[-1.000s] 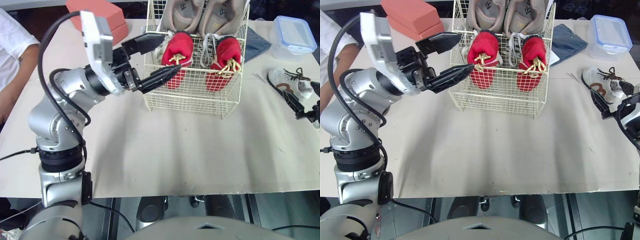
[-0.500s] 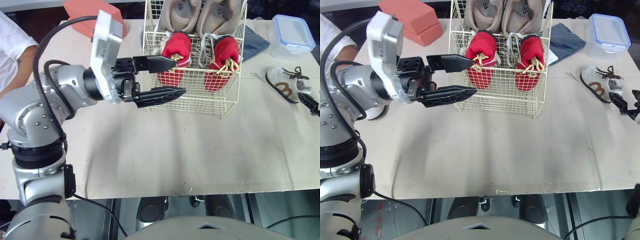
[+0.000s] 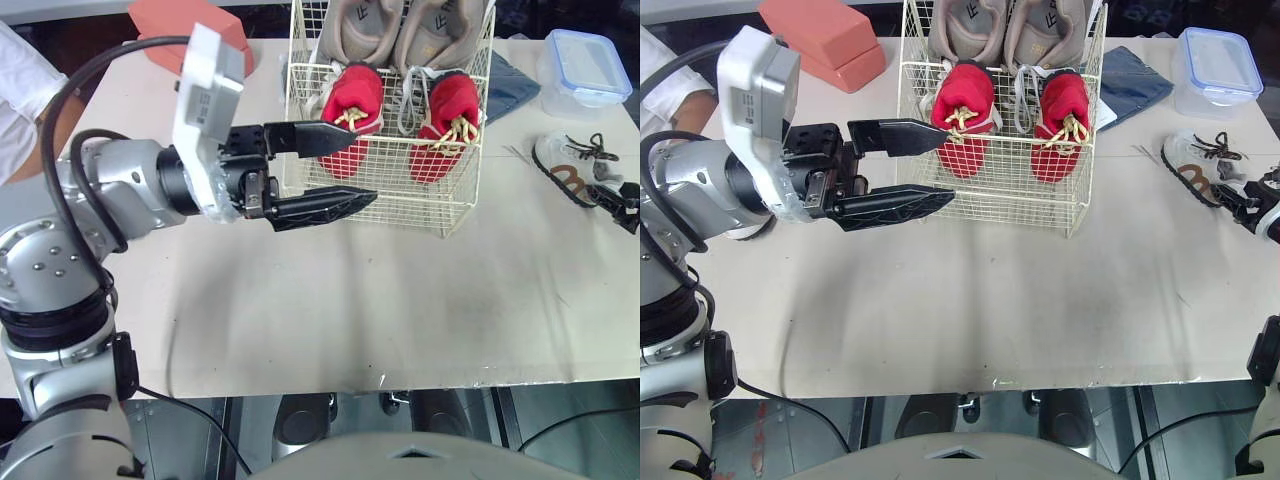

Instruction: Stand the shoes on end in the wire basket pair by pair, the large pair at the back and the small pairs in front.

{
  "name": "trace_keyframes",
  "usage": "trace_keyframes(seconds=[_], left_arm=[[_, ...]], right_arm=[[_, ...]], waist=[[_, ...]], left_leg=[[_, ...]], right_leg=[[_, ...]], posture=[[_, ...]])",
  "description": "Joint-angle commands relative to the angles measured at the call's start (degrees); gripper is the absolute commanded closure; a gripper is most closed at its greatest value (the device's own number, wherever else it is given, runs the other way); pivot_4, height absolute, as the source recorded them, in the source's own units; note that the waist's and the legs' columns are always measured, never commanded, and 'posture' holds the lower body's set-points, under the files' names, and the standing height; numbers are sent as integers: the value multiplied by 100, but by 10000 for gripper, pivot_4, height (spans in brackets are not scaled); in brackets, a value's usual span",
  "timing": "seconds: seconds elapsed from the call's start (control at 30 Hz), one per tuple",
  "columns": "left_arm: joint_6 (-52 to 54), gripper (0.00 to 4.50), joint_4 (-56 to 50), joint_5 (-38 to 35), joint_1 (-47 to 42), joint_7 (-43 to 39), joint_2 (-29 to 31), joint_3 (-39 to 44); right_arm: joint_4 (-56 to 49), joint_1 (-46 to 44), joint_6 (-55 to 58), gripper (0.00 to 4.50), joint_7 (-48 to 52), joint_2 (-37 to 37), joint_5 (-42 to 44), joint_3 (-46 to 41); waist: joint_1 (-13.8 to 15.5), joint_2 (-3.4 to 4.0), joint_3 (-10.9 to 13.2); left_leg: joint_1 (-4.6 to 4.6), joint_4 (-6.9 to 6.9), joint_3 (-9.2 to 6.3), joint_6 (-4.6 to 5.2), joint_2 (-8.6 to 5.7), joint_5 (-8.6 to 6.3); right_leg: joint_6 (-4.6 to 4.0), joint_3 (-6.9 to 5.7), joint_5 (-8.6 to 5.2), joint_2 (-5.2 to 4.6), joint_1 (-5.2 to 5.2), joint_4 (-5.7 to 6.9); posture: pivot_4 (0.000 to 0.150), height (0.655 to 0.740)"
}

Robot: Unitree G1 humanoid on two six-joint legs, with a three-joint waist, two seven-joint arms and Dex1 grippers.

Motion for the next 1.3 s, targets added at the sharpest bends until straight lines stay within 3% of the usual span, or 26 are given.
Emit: trace_keyframes(seconds=[0.03,0.1,0.13,0.47,0.73,0.9,1.03,1.3], left_arm=[[-56,0,-110,-130,-11,139,71,152],[-83,0,-95,-118,-19,157,61,111],[-98,0,-93,-92,-14,146,54,82],[-249,0,11,184,-56,-160,-1,-164],[-526,0,439,742,-57,-777,161,-240],[-843,0,989,1359,-284,-1304,348,-330],[-1147,0,1561,1698,-527,-1912,533,-238],[-1557,0,1536,2006,-435,-2569,480,-345]], right_arm=[[-49,-146,-186,34186,42,-149,13,-85],[-72,-123,-214,43241,57,-156,19,-100],[-90,-108,-217,44857,66,-163,26,-111],[-1079,299,-294,44857,278,-256,456,-531],[-5390,1306,226,44857,319,81,1772,-1056],[-7556,1435,1077,44857,335,257,2619,-590],[-8495,1689,1205,44857,838,108,2487,137],[-8470,1370,-371,44857,1717,239,1249,1238]], waist=[[0,0,0],[0,0,0],[0,1,1],[7,5,3],[-15,31,13],[-3,33,13],[29,30,14],[15,24,17]], left_leg=[[0,0,0,0,0,0],[1,0,1,0,0,0],[1,0,1,0,0,0],[0,0,2,-1,0,0],[12,-7,11,-4,4,1],[23,-14,16,-7,5,3],[17,-14,14,-5,4,2],[5,-16,9,0,0,-1]], right_leg=[[0,0,0,0,0,0],[0,0,0,0,0,1],[0,0,0,0,0,1],[0,1,0,0,0,1],[17,11,-10,6,-1,5],[20,19,-13,10,-1,10],[21,15,-13,9,-1,1],[21,6,-12,6,-4,-11]], posture=[[1500,6860],[1500,6860],[1500,6860],[1500,6860],[1500,6860],[1500,6860],[1500,6860],[1500,6860]])
